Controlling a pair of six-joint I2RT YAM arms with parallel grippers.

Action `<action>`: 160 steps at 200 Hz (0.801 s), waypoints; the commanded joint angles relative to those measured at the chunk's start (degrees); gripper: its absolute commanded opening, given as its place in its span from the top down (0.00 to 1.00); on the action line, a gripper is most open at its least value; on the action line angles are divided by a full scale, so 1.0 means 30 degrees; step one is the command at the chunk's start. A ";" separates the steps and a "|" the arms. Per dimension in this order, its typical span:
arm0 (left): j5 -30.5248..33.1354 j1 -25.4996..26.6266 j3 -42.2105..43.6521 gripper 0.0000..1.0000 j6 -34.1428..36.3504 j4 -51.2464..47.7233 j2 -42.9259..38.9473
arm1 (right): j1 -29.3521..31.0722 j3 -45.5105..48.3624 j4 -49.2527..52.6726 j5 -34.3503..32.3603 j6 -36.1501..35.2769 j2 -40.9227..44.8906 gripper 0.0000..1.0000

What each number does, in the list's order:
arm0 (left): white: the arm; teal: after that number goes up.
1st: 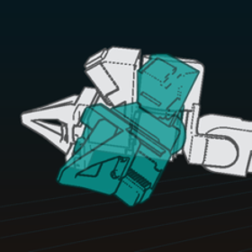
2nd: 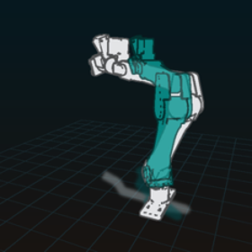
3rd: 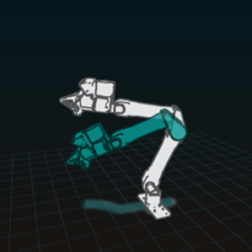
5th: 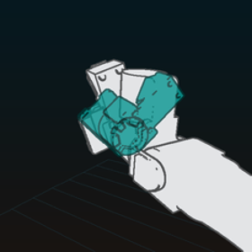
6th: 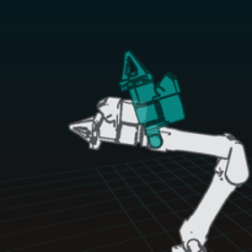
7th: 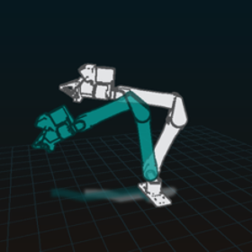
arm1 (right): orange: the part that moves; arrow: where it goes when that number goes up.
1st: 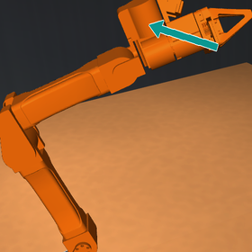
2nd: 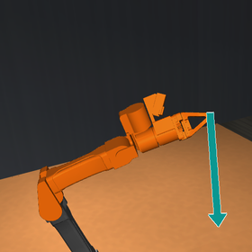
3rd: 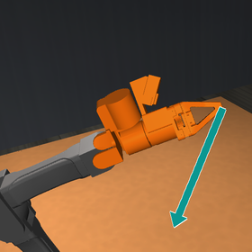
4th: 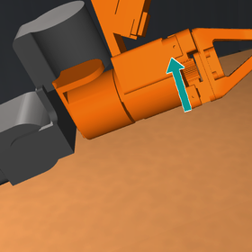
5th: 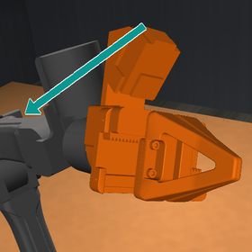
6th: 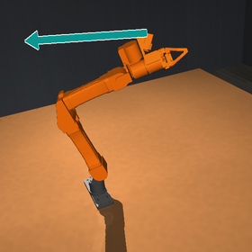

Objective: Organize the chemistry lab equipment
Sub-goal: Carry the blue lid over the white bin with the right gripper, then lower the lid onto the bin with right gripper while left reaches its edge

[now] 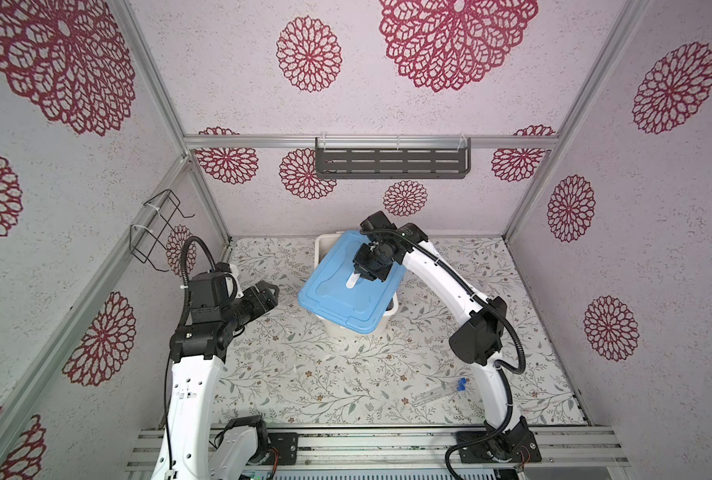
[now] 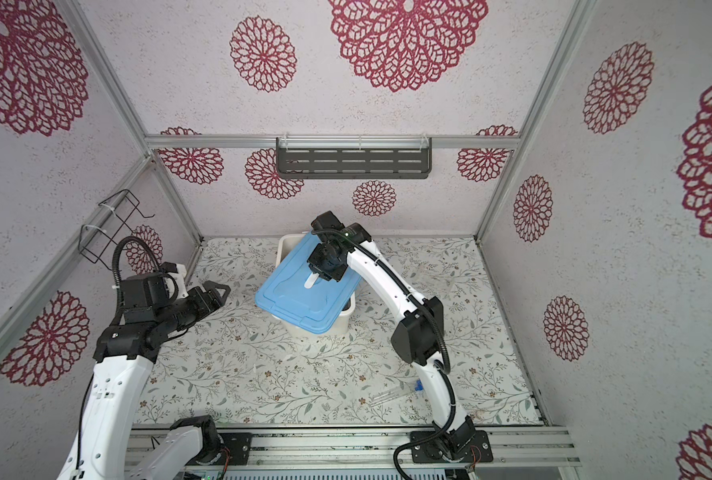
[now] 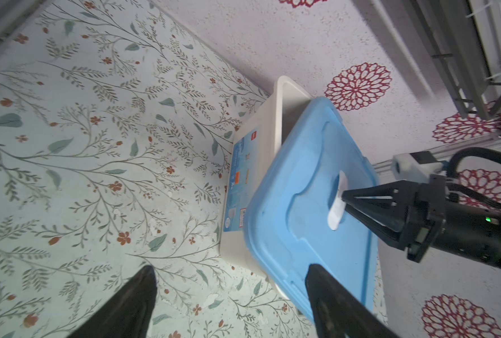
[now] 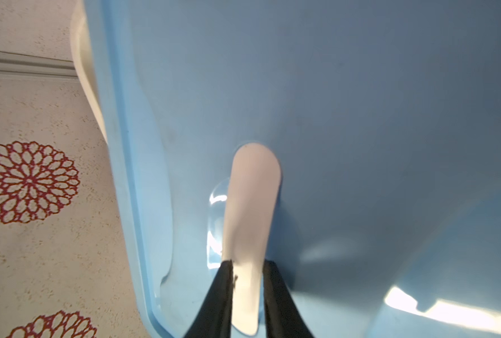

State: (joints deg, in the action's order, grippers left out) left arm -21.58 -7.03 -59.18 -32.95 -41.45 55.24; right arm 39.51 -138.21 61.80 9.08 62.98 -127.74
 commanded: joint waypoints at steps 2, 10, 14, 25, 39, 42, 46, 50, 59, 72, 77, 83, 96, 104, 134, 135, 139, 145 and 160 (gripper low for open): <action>-0.2944 -0.0082 0.0632 0.17 -0.0699 0.2434 0.0604 | 0.0044 -0.0770 0.0186 0.0202 -0.0623 0.0372 0.77; -0.2999 -0.0052 0.1029 0.17 -0.0803 0.3016 0.0674 | 0.0072 -0.0718 0.0129 0.0276 -0.0667 0.0336 0.74; -0.2960 -0.0052 0.1265 0.17 -0.0956 0.3366 0.0686 | 0.0071 -0.0667 0.0092 0.0387 -0.0682 0.0313 0.73; -0.2992 -0.0054 0.1890 0.17 -0.1216 0.4262 0.0687 | 0.0073 -0.0572 -0.0029 0.0621 -0.0792 0.0308 0.65; -0.3316 -0.0058 0.2244 0.17 -0.1453 0.4924 0.0767 | 0.0074 -0.0542 -0.0178 0.0823 -0.1000 0.0394 0.48; -0.3432 -0.0056 0.2277 0.17 -0.1463 0.5008 0.0796 | 0.0073 -0.0541 -0.0206 0.0812 -0.1081 0.0426 0.43; -0.3608 -0.0038 0.2315 0.17 -0.1453 0.5144 0.0868 | 0.0073 -0.0555 -0.0262 0.0811 -0.1186 0.0476 0.39; -0.3755 -0.0007 0.2323 0.17 -0.1456 0.5206 0.0927 | 0.0077 -0.0569 -0.0304 0.0783 -0.1315 0.0569 0.35; -0.3998 0.0044 0.2296 0.17 -0.1384 0.5319 0.1083 | 0.0046 -0.0541 -0.0377 0.0824 -0.1677 0.0786 0.32; -0.4215 0.0141 0.2265 0.17 -0.1153 0.5407 0.1337 | 0.0015 -0.0490 -0.0444 0.0866 -0.2574 0.1212 0.31; -0.4271 0.0218 0.2223 0.17 -0.1025 0.5435 0.1428 | 0.0000 -0.0421 -0.0444 0.0869 -0.2932 0.1410 0.31; -0.4343 0.0258 0.2157 0.17 -0.0908 0.5411 0.1573 | -0.0036 -0.0276 -0.0438 0.0887 -0.3294 0.1672 0.30; -0.4515 0.0434 0.1879 0.17 -0.0600 0.5203 0.1947 | -0.0153 0.0421 -0.0629 0.0984 -0.4153 0.2479 0.26; -0.4525 0.0535 0.1639 0.17 -0.0396 0.4999 0.2235 | -0.0240 0.1015 -0.0811 0.0986 -0.4604 0.3095 0.23; -0.4055 0.1284 0.0378 0.18 0.0796 0.3751 0.3319 | -0.0690 0.4460 -0.2396 -0.0052 -0.6170 0.6139 0.19; -0.4011 0.1315 0.0340 0.18 0.0850 0.3686 0.3351 | -0.0718 0.4611 -0.2474 -0.0090 -0.6214 0.6284 0.19; -0.3866 0.1436 0.0163 0.18 0.1032 0.3503 0.3494 | -0.0828 0.5262 -0.2832 -0.0216 -0.6379 0.6804 0.19; -0.3651 0.1653 -0.0091 0.18 0.1250 0.3266 0.3686 | -0.1010 0.6354 -0.3419 -0.0458 -0.6503 0.7589 0.18; -0.2985 0.2237 -0.0468 0.19 0.1860 0.3045 0.4050 | -0.1512 0.9836 -0.5967 -0.0638 -0.7003 0.9863 0.24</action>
State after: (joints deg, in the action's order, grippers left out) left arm -32.99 -2.66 -57.87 -32.40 -30.09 66.22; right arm 37.52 -119.02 53.89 10.13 47.18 -109.27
